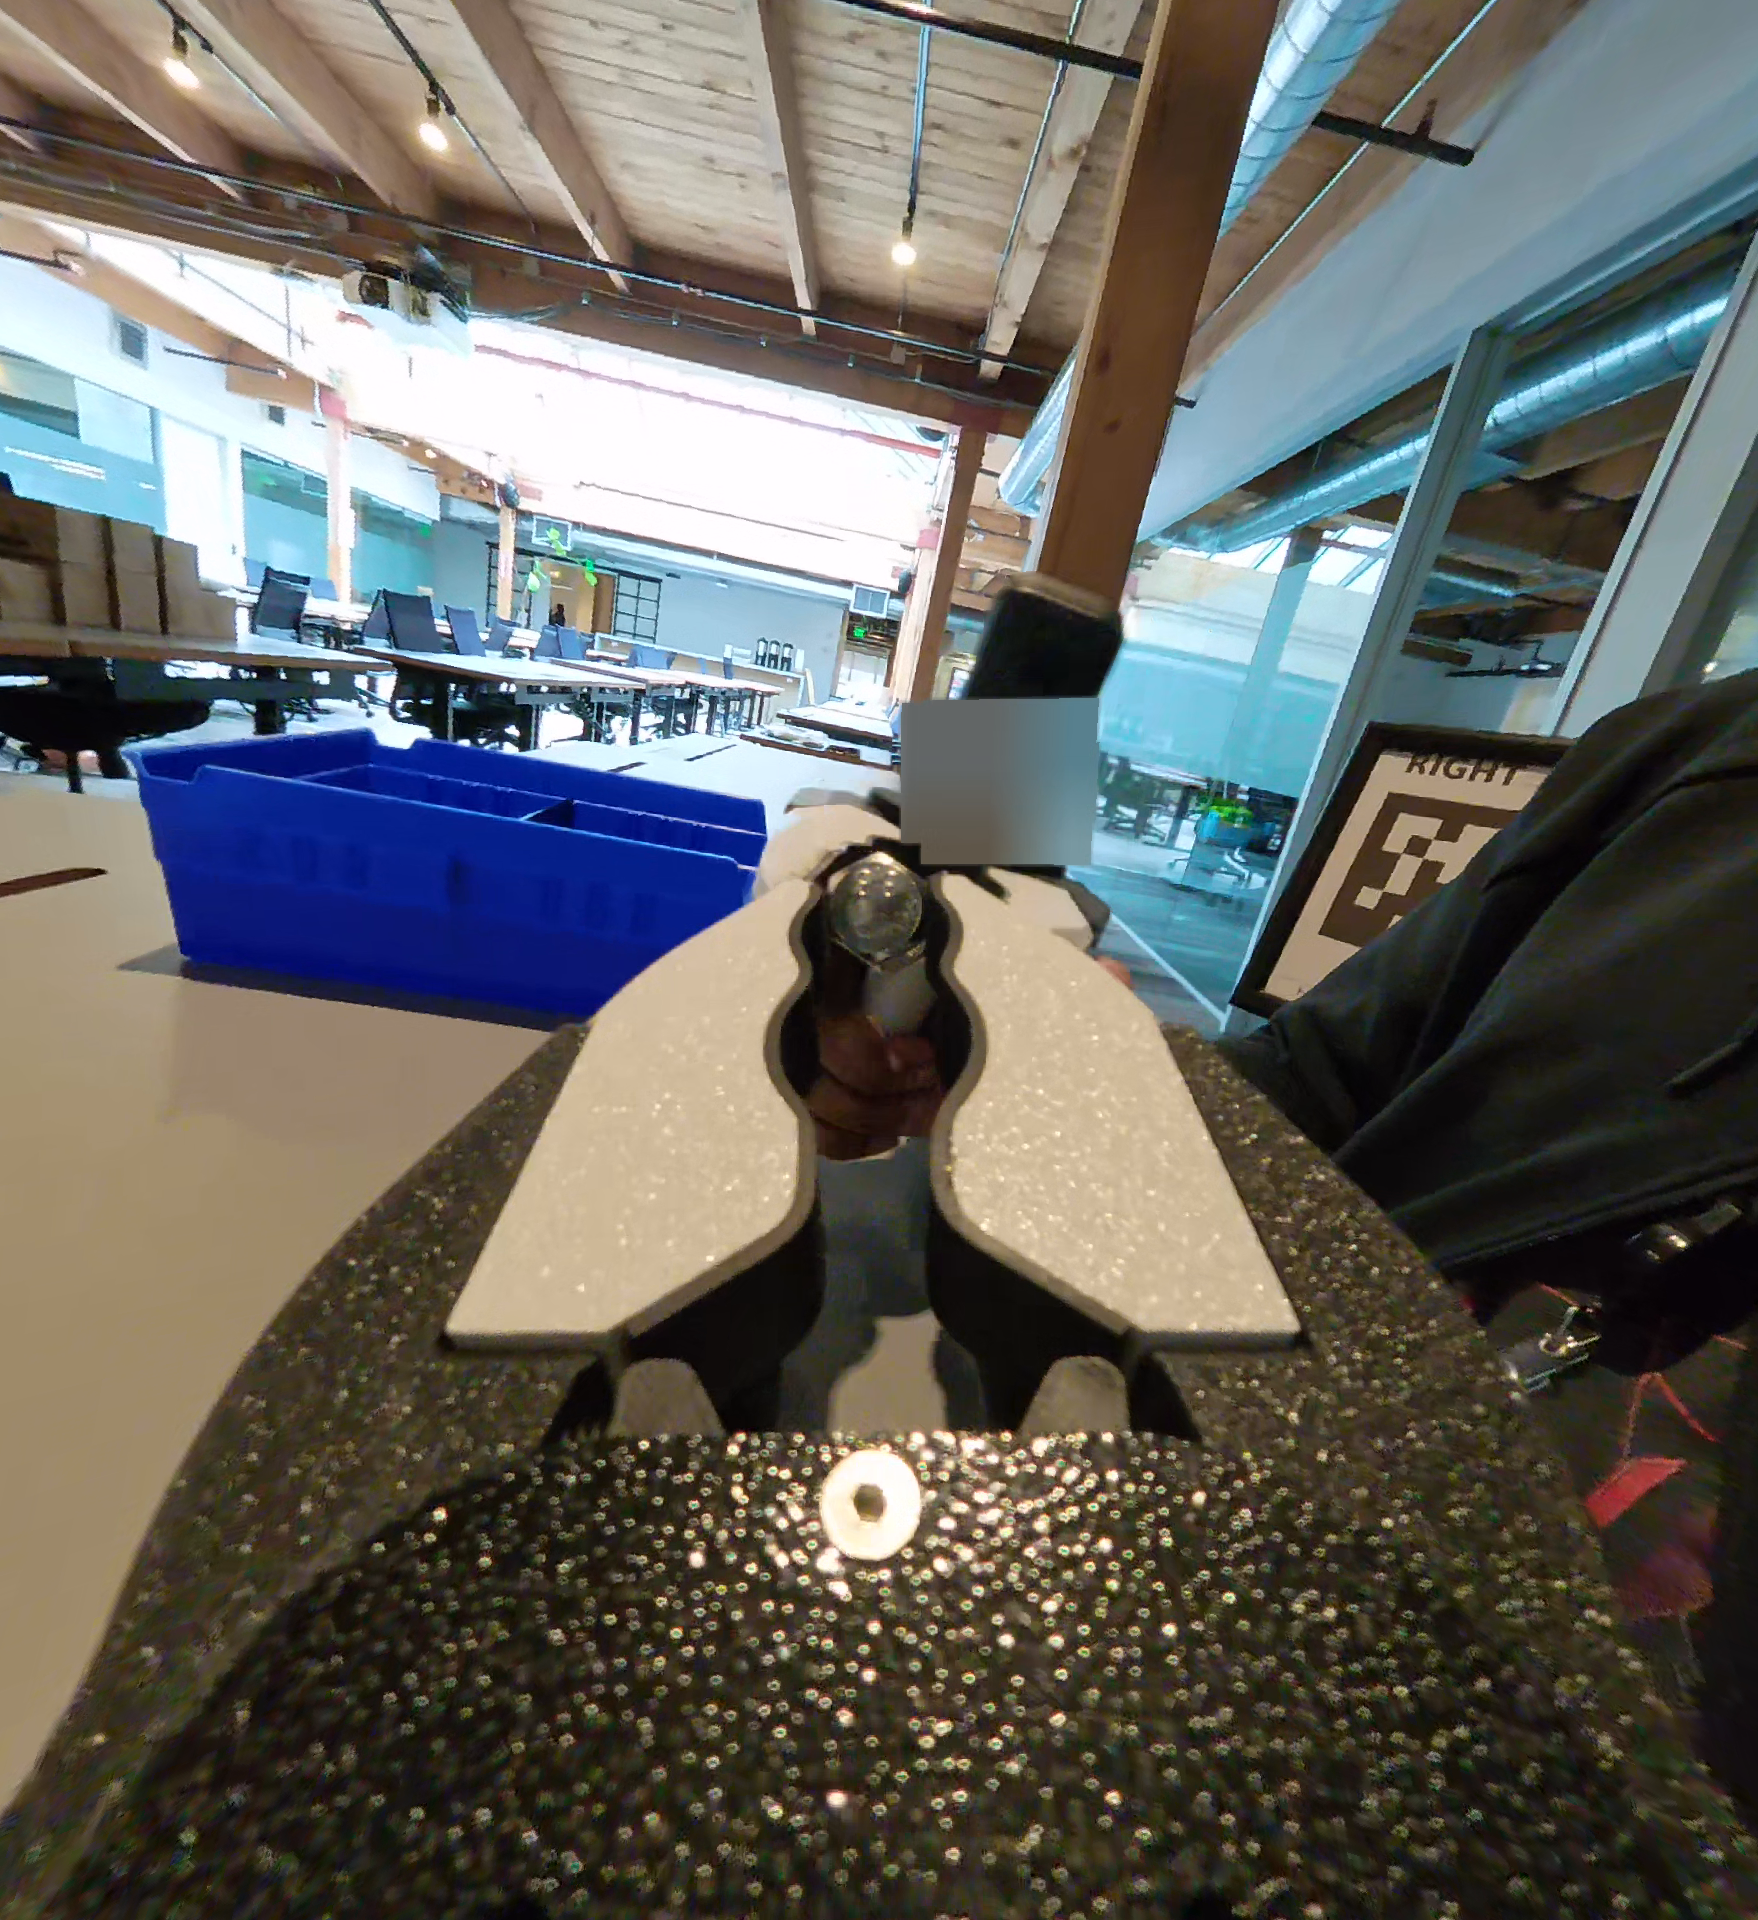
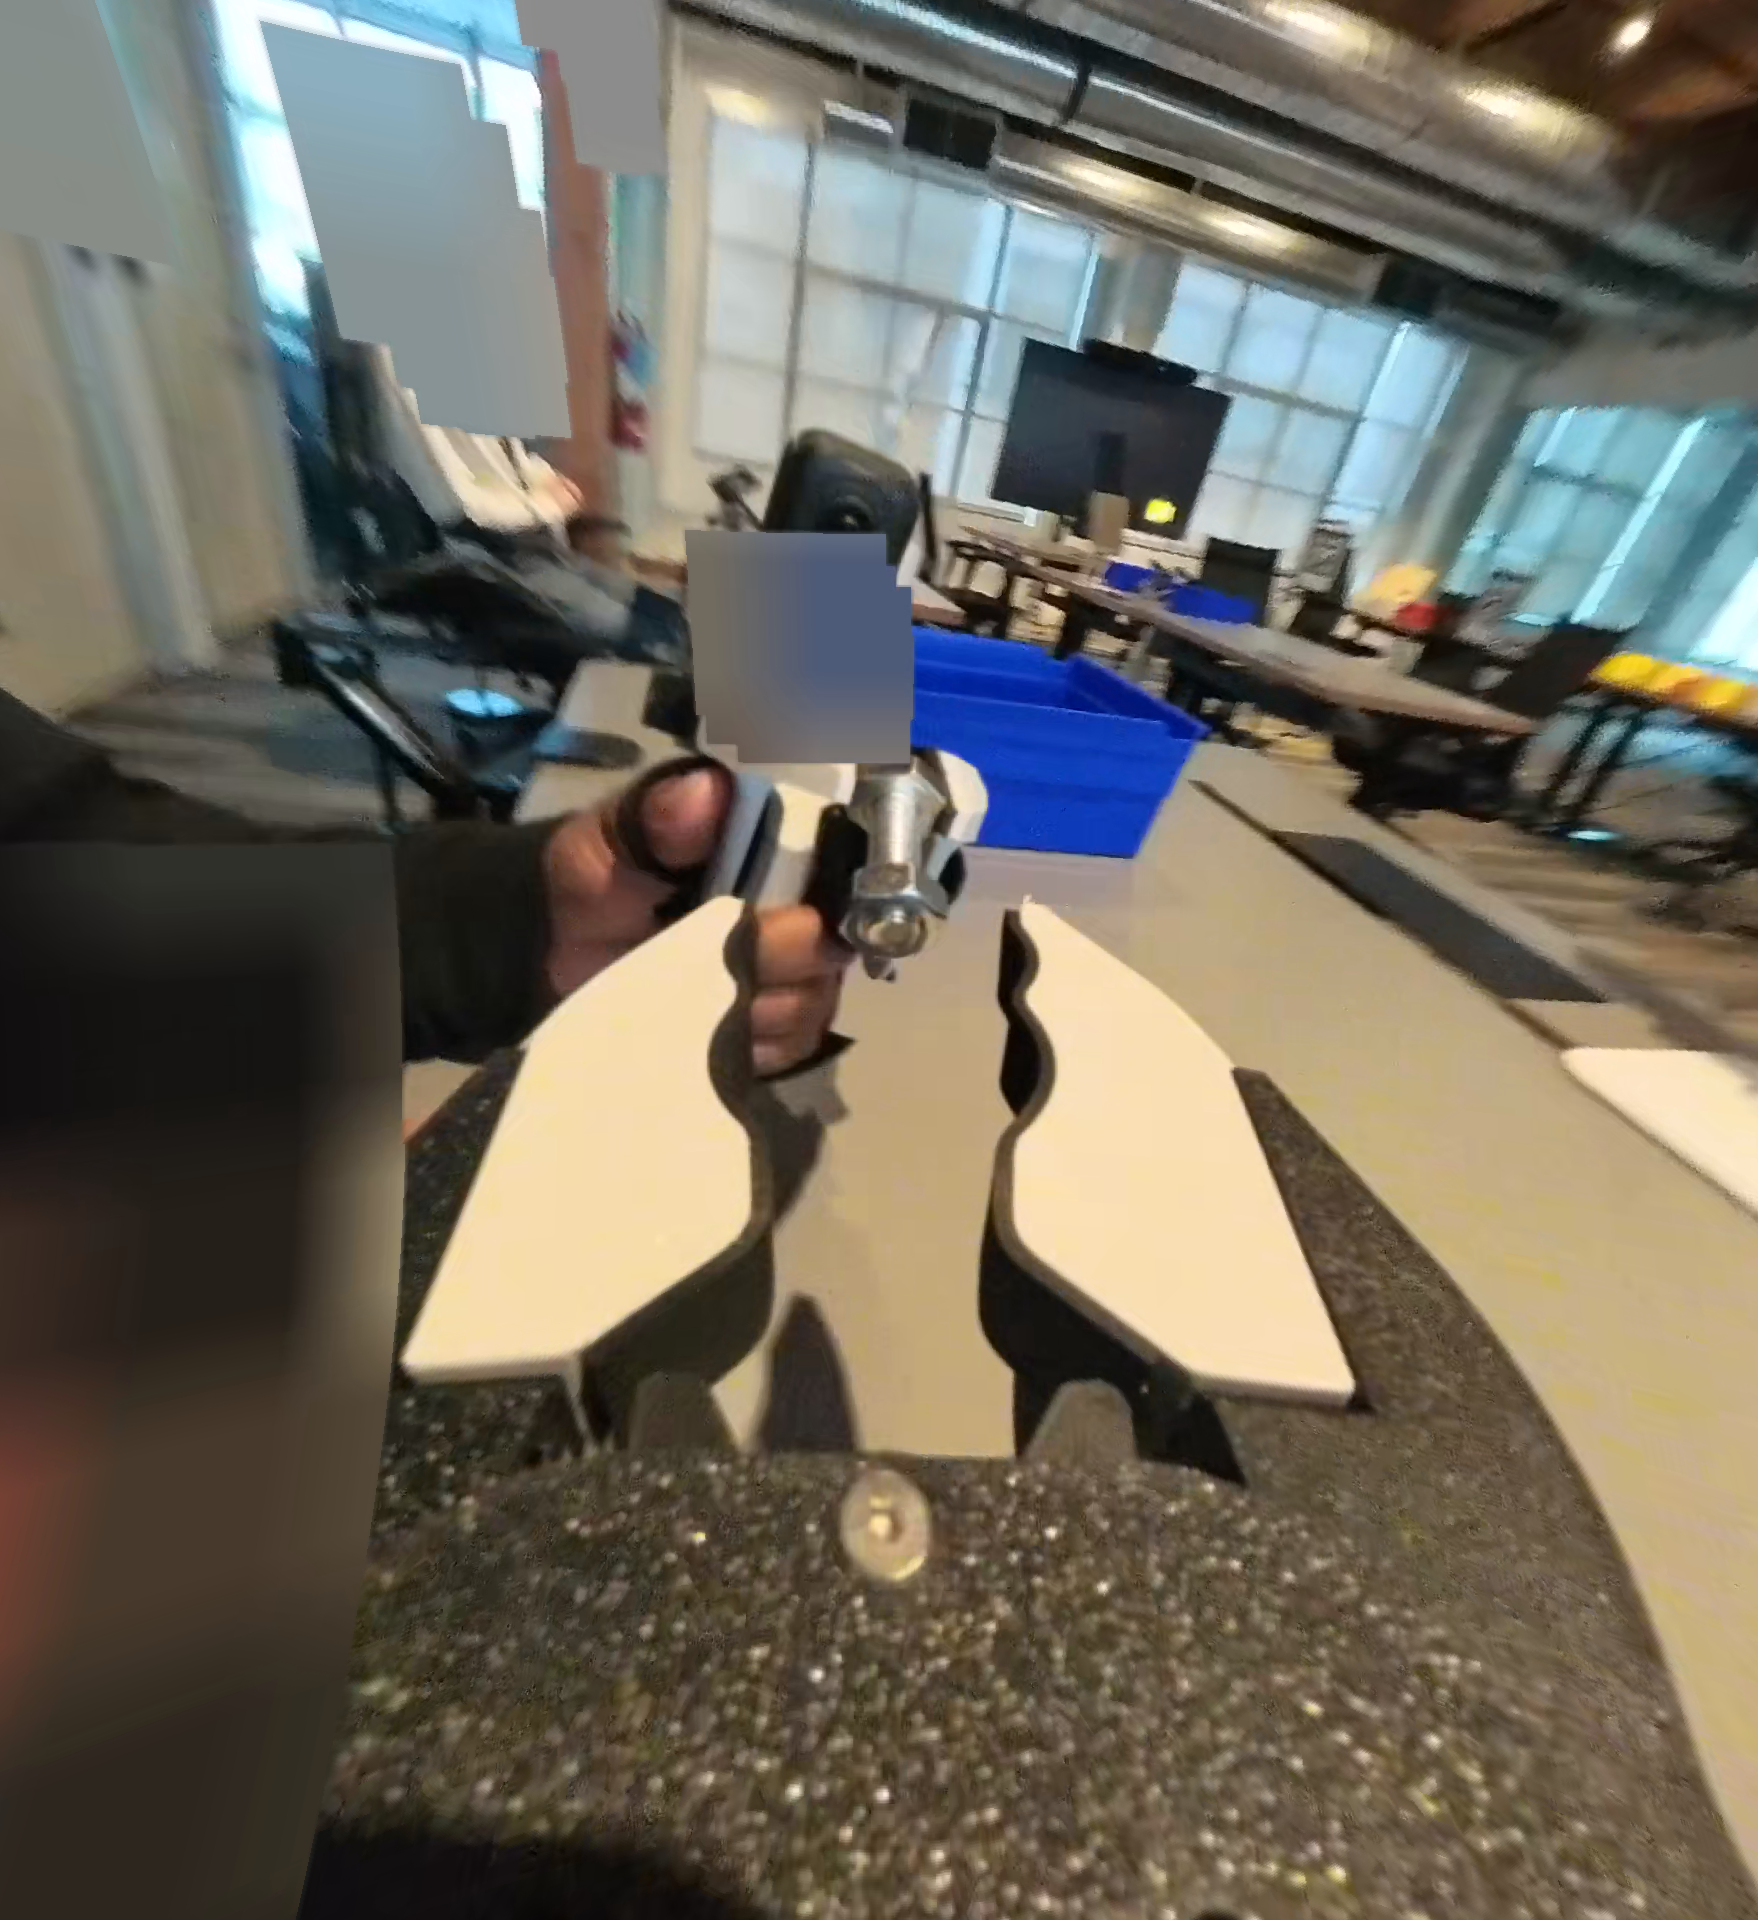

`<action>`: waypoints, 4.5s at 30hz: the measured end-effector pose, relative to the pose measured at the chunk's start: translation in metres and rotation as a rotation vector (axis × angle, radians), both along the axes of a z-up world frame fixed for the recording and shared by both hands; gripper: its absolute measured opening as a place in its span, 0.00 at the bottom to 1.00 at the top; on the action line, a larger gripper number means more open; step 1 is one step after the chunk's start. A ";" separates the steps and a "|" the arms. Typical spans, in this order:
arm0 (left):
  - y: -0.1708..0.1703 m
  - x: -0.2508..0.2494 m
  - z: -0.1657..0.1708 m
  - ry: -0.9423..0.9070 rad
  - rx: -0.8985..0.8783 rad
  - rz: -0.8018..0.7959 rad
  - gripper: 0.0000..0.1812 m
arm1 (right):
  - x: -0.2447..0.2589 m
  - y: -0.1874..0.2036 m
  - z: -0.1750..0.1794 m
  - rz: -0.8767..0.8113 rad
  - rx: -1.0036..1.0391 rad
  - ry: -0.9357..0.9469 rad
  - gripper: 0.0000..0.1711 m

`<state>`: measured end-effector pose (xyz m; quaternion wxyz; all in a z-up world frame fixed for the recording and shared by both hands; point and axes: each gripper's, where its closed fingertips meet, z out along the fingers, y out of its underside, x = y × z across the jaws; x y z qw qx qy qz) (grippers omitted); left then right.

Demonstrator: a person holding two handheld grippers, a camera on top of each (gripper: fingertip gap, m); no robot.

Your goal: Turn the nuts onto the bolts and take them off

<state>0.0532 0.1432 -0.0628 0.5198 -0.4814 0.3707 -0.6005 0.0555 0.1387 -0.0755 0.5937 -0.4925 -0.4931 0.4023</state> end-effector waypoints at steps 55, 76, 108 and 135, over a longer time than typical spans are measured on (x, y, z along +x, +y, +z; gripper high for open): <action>-0.009 0.000 0.006 -0.008 0.082 0.001 0.09 | 0.006 -0.010 0.014 0.161 -0.171 0.122 0.21; -0.005 0.001 0.005 0.000 0.062 0.015 0.09 | 0.002 0.000 0.003 -0.157 0.273 -0.059 0.25; -0.007 -0.002 0.008 -0.044 0.039 -0.018 0.09 | -0.003 0.000 0.001 -0.066 0.121 -0.016 0.33; -0.006 0.002 0.003 -0.009 0.034 -0.012 0.09 | 0.000 -0.002 0.002 -0.160 0.341 -0.065 0.21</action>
